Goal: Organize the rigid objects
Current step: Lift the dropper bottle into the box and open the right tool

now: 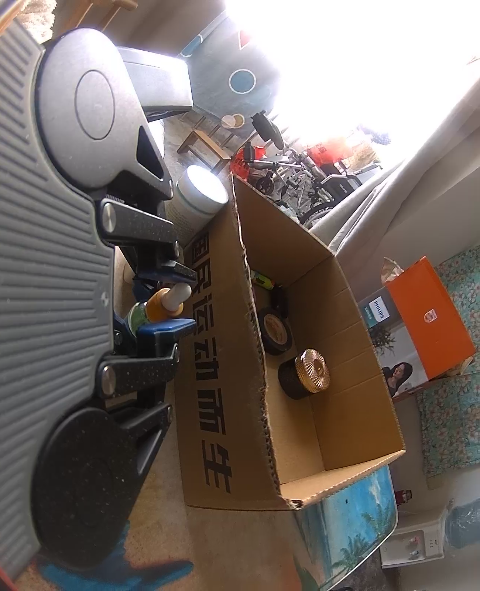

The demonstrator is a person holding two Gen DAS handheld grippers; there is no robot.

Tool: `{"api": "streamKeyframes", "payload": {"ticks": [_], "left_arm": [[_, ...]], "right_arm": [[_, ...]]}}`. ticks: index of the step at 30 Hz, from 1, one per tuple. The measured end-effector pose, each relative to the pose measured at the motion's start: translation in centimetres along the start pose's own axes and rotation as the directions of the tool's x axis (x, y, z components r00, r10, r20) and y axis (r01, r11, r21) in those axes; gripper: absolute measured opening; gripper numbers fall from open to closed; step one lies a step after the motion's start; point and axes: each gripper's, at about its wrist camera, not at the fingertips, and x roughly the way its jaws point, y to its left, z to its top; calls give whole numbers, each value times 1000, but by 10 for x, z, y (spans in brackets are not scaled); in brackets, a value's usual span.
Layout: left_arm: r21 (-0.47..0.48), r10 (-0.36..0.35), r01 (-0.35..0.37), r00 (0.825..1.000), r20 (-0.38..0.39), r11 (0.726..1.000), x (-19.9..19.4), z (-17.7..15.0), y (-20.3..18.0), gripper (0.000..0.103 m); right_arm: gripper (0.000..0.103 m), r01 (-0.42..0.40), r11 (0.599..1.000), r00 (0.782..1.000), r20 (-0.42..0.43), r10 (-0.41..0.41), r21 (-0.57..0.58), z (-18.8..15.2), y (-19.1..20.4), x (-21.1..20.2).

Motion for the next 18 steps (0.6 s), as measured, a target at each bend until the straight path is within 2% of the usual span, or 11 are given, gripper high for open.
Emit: {"api": "streamKeyframes", "payload": {"ticks": [9, 14, 18], "left_arm": [[16, 44, -45, 995, 92, 999, -53, 32, -1, 34], [6, 55, -56, 989, 136, 998, -73, 64, 3, 34], [-8, 43, -42, 987, 156, 999, -72, 93, 8, 34]], "right_arm": [[20, -73, 995, 994, 73, 78, -67, 25, 30, -43], [19, -100, 985, 985, 126, 118, -140, 54, 51, -65], [19, -101, 978, 980, 149, 129, -183, 85, 57, -72]]}}
